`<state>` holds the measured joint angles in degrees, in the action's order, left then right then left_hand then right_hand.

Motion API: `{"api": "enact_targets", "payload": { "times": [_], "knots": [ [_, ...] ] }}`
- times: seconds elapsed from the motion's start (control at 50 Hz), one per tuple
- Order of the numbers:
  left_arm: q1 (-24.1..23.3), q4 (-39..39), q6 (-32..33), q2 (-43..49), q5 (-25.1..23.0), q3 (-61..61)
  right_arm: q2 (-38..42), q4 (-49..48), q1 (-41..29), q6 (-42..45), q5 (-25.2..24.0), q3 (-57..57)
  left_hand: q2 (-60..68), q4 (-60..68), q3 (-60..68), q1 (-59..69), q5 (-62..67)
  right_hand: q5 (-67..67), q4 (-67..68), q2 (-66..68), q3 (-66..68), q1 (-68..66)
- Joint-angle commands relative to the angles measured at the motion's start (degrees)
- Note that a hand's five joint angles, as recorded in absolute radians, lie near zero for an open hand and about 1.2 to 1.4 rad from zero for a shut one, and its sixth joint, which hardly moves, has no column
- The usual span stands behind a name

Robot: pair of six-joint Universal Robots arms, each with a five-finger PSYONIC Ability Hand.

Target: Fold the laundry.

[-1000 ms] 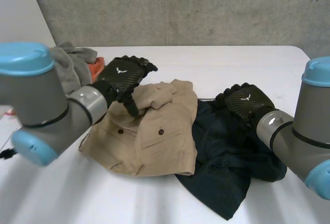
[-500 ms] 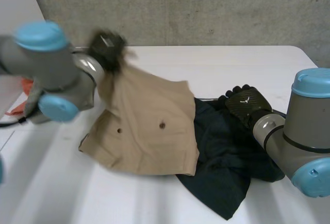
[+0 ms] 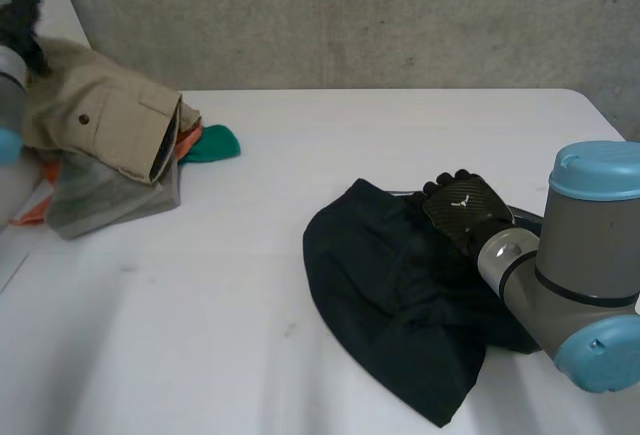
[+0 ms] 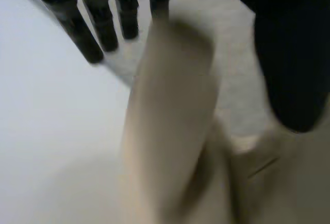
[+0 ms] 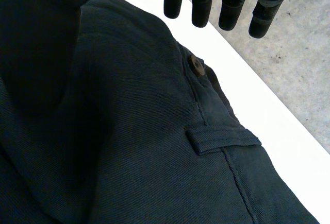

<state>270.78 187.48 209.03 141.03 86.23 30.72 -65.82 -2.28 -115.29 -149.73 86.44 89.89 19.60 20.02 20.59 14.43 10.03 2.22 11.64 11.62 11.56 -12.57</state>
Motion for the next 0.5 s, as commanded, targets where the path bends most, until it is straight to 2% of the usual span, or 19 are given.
{"api": "enact_targets", "payload": {
  "times": [0.02, 0.12, 0.26, 0.34, 0.36, 0.42, 0.5],
  "knots": [
    [-2.36, 9.38, -3.36, -9.27, -4.67, 19.36, -1.06, -0.89, 0.59, -0.64, -0.13, -0.07, -9.6, -10.02, -10.59, -4.43, -10.03, -2.22, -1.64, -1.62, -1.56, 2.57],
    [-5.34, 12.29, -7.05, -19.36, -4.75, 31.12, -3.35, -0.62, 0.94, -1.7, -0.31, -0.07, -9.6, -10.02, -10.59, -4.43, -10.03, -2.22, -1.64, -1.62, -1.56, 2.57],
    [-11.23, 8.7, -11.36, -30.63, -7.39, 42.39, -8.62, 2.53, 2.7, -2.84, -0.93, -0.77, -9.6, -10.02, -10.59, -4.43, -10.03, -2.22, -1.64, -1.62, -1.56, 2.57],
    [-16.86, 3.69, -15.93, -35.03, -8.71, 47.58, -10.47, 7.01, 5.33, -2.76, -1.72, -3.4, -9.6, -10.02, -10.59, -4.43, -10.03, -2.22, -1.64, -1.62, -1.56, 2.57],
    [-19.65, 1.42, -17.85, -35.82, -8.8, 49.07, -10.64, 9.55, 6.47, -2.49, -2.07, -4.8, -9.6, -10.02, -10.59, -4.43, -10.03, -2.22, -1.64, -1.62, -1.56, 2.57],
    [-24.06, -1.93, -20.41, -36.0, -8.8, 50.66, -10.47, 14.83, 7.88, -1.7, -2.68, -6.91, -9.6, -10.02, -10.59, -4.43, -10.03, -2.22, -1.64, -1.62, -1.56, 2.57],
    [-33.19, -6.5, -24.36, -33.82, -8.1, 52.42, -8.28, 23.96, 9.73, 3.03, -4.35, -10.08, -9.6, -10.02, -10.59, -4.43, -10.03, -2.22, -1.64, -1.62, -1.56, 2.57]
  ]
}}
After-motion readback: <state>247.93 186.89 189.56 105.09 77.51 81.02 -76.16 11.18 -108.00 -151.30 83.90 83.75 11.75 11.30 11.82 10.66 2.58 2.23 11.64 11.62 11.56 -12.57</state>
